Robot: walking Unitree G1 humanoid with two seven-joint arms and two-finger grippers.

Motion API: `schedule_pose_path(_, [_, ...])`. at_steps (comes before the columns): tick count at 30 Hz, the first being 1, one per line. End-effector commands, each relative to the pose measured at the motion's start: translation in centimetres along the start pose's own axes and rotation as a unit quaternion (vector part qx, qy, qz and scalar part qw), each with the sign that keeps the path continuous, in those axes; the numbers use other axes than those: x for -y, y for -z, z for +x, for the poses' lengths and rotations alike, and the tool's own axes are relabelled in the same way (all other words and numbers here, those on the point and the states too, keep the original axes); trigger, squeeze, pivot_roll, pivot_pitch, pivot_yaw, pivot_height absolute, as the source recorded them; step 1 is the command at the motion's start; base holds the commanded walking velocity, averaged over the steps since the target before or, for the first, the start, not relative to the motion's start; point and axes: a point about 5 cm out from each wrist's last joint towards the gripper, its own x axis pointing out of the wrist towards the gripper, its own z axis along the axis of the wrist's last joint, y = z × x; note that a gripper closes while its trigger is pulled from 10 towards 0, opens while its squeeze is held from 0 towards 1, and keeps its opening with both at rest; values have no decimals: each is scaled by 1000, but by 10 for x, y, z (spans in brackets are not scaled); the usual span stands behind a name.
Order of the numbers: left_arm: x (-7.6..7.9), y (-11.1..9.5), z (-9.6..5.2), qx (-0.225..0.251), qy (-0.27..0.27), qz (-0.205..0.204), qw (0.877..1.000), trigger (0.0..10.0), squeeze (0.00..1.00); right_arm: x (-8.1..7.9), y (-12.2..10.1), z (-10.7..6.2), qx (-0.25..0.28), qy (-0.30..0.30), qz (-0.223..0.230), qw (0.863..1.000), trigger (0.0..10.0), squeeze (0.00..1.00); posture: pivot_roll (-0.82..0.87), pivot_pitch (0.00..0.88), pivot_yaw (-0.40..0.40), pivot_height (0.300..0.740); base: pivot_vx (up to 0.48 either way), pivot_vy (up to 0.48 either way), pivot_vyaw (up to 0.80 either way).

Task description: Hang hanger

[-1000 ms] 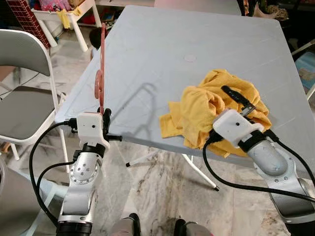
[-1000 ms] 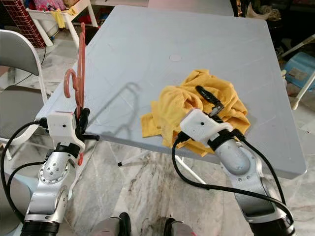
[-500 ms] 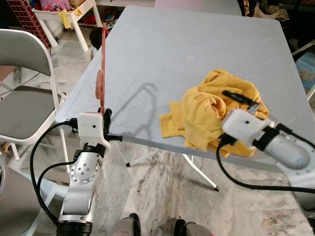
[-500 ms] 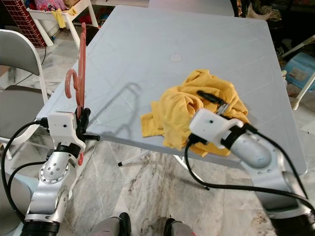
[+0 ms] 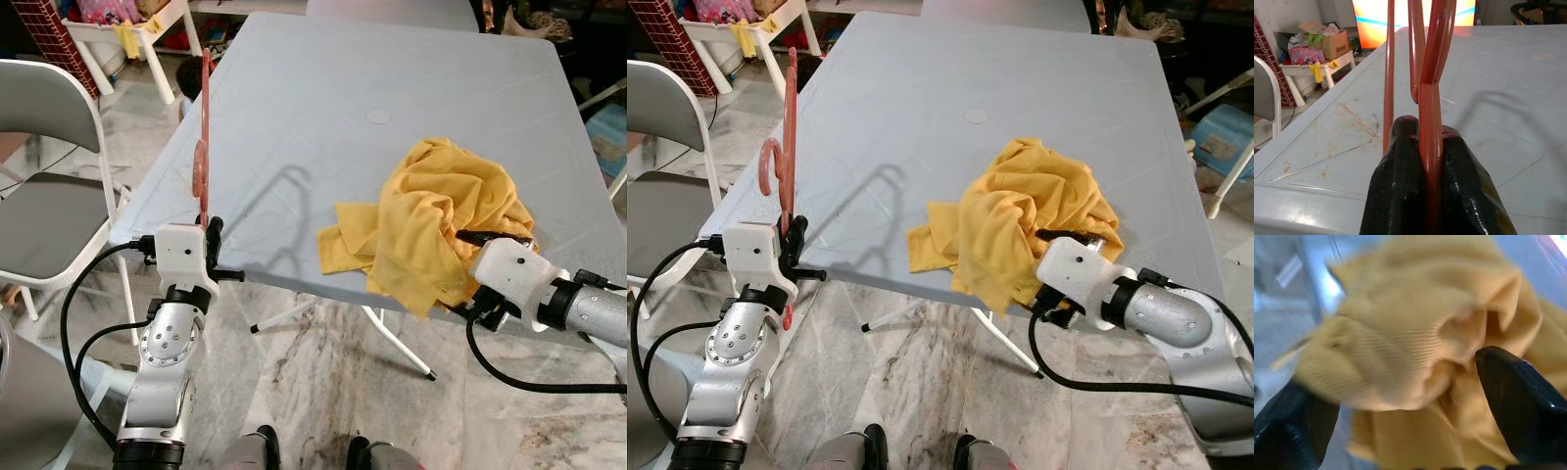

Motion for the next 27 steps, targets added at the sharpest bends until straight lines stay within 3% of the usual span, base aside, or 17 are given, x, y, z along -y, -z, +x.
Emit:
schedule_pose_path(1, [1, 11, -3, -30, 3, 1, 1000, 10000, 0, 0, -11, -1, 41, -2, 24, 999, 10000, 855, -72, 172, 26, 740, 0, 0, 0])
schedule_pose_path(3, [2, 11, -3, -29, 4, 0, 1000, 10000, 0, 4, -19, 3, 96, 22, 81, 992, 10000, 741, -71, 172, 26, 740, 0, 0, 0])
schedule_pose_path(4, [2, 11, -3, -29, 4, 0, 1000, 10000, 0, 4, -19, 3, 96, 22, 81, 992, 10000, 741, -71, 172, 26, 740, 0, 0, 0])
schedule_pose_path(5, [1, 11, -2, -29, 4, 0, 1000, 10000, 0, 6, -23, 2, 124, 26, 114, 985, 10000, 631, -67, 172, 26, 740, 0, 0, 0])
schedule_pose_path(6, [1, 11, -2, -29, 3, 0, 1000, 10000, 0, 11, -27, 0, 155, 38, 149, 976, 10000, 408, -66, 171, 26, 740, 0, 0, 0])
schedule_pose_path(7, [1, 11, -2, -29, 3, 0, 1000, 10000, 0, 13, -28, -2, 170, 41, 165, 971, 10000, 267, -65, 171, 26, 740, 0, 0, 0])
schedule_pose_path(8, [1, 11, -3, -28, 2, 0, 1000, 10000, 0, 18, -28, -4, 184, 51, 179, 965, 10000, 188, -65, 171, 26, 740, 0, 0, 0])
schedule_pose_path(10, [1, 11, -3, -28, 2, 0, 1000, 10000, 0, 19, -29, -5, 187, 53, 184, 963, 10000, 188, -65, 171, 26, 740, 0, 0, 0])
schedule_pose_path(12, [0, 11, -3, -28, 2, 1, 1000, 10000, 0, 27, -27, -7, 202, 83, 207, 954, 10000, 0, -63, 170, 27, 740, 0, 0, 0])
schedule_pose_path(14, [0, 11, -3, -28, 1, 1, 1000, 10000, 0, 31, -27, -8, 209, 93, 217, 949, 10000, 0, -63, 170, 27, 740, 0, 0, 0])
schedule_pose_path(15, [0, 11, -2, -28, 1, 1, 1000, 10000, 0, 42, -24, -9, 214, 142, 235, 937, 10000, 0, -62, 171, 27, 740, 0, 0, 0])
schedule_pose_path(19, [-1, 10, -2, -28, 1, 2, 1000, 10000, 0, 50, -10, -5, 164, 212, 220, 938, 10000, 0, -61, 170, 27, 740, 0, 0, 0])
schedule_pose_path(21, [-1, 10, -2, -27, 1, 3, 1000, 10000, 0, 50, -4, -2, 131, 225, 193, 946, 10000, 0, -61, 170, 27, 740, 0, 0, 0])
schedule_pose_path(22, [-1, 10, -2, -27, 2, 3, 1000, 10000, 0, 44, 2, 3, 89, 213, 154, 961, 10000, 0, -61, 169, 28, 740, 0, 0, 0])
schedule_pose_path(24, [-1, 10, -2, -27, 2, 3, 1000, 10000, 0, 29, 7, 8, 42, 160, 96, 982, 10000, 0, -60, 169, 29, 740, 0, 0, 0])
schedule_pose_path(25, [-1, 10, -2, -27, 2, 3, 1000, 10000, 0, 29, 7, 8, 42, 160, 96, 982, 10000, 0, -60, 169, 29, 740, 0, 0, 0])
schedule_pose_path(27, [-1, 10, -2, -27, 3, 3, 1000, 10000, 0, 10, 14, 7, 1, 72, 55, 996, 10000, 0, -60, 169, 28, 740, 0, 0, 0])
